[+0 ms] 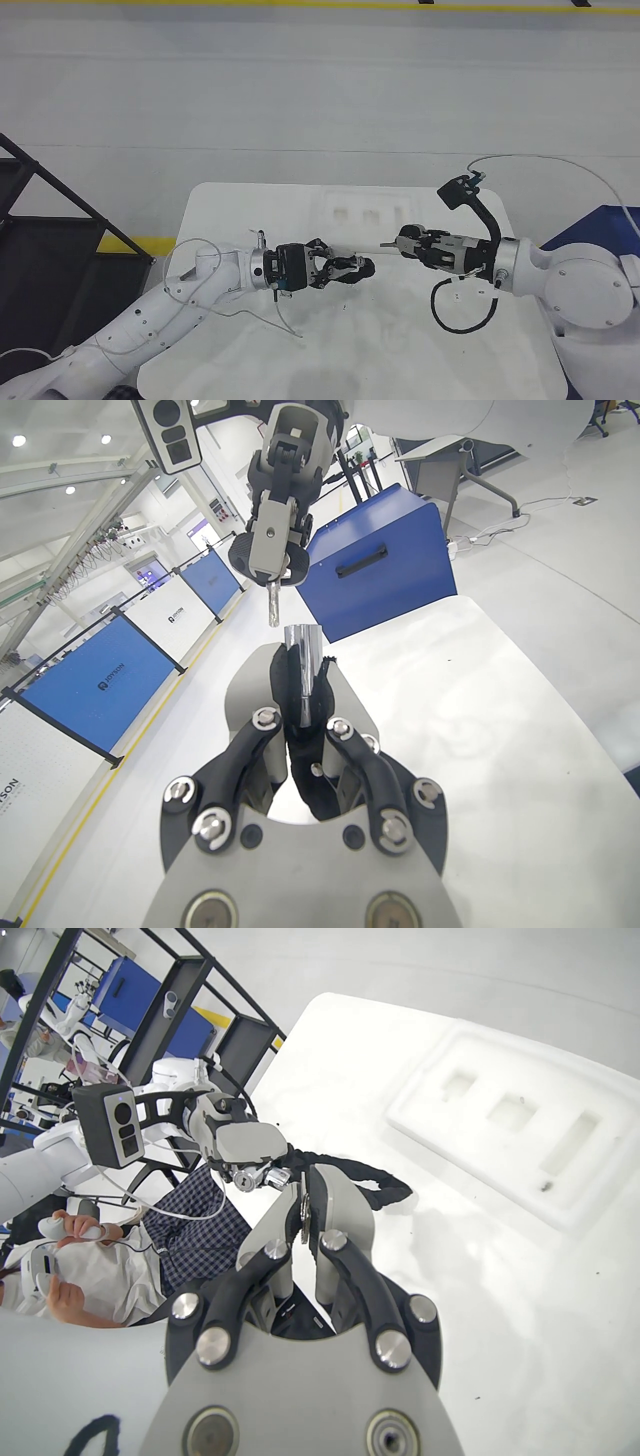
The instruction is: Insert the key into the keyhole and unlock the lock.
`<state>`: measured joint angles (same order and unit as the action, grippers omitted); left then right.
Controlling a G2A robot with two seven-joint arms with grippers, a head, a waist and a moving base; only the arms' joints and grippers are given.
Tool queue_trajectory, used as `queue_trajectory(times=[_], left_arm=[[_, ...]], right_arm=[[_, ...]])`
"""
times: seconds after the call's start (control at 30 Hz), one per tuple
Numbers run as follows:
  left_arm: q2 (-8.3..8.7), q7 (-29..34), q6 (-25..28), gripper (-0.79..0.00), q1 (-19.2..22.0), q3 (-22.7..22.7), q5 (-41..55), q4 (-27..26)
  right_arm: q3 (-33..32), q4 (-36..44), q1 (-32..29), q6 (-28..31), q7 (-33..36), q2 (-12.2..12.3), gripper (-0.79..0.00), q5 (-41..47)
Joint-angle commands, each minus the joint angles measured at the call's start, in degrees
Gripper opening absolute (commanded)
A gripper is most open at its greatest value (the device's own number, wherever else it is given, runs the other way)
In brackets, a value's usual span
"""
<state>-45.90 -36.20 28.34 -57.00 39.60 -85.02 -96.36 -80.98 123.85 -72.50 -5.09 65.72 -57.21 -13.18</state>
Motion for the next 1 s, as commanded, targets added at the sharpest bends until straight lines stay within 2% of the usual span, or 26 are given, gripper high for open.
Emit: queue_trajectory(times=[0.0,0.47,0.57,0.73,0.97], left_arm=[[-0.29,0.1,-0.6,-0.785,0.1,-0.1,0.2,0.5],[-0.29,0.1,-0.6,-0.785,0.1,-0.1,0.2,0.5],[-0.68,0.7,-1.6,-0.785,-0.9,-0.1,1.0,0.7],[-2.72,-7.9,-4.7,-0.785,-0.4,-2.0,0.7,3.8],[-6.93,-13.7,-13.2,-0.785,1.8,-5.9,-0.8,10.5]], right_arm=[[0.0,0.0,0.0,0.0,0.0,0.0,-0.785,0.0],[0.0,-0.1,-0.1,0.0,-0.2,0.0,-0.785,0.1],[-0.1,0.4,-0.6,-1.0,-1.0,0.1,-0.785,0.4],[0.2,5.1,-0.4,-5.5,1.6,0.4,-0.785,-1.1],[0.8,10.8,-0.6,-10.3,2.6,0.9,-0.785,-6.8]])
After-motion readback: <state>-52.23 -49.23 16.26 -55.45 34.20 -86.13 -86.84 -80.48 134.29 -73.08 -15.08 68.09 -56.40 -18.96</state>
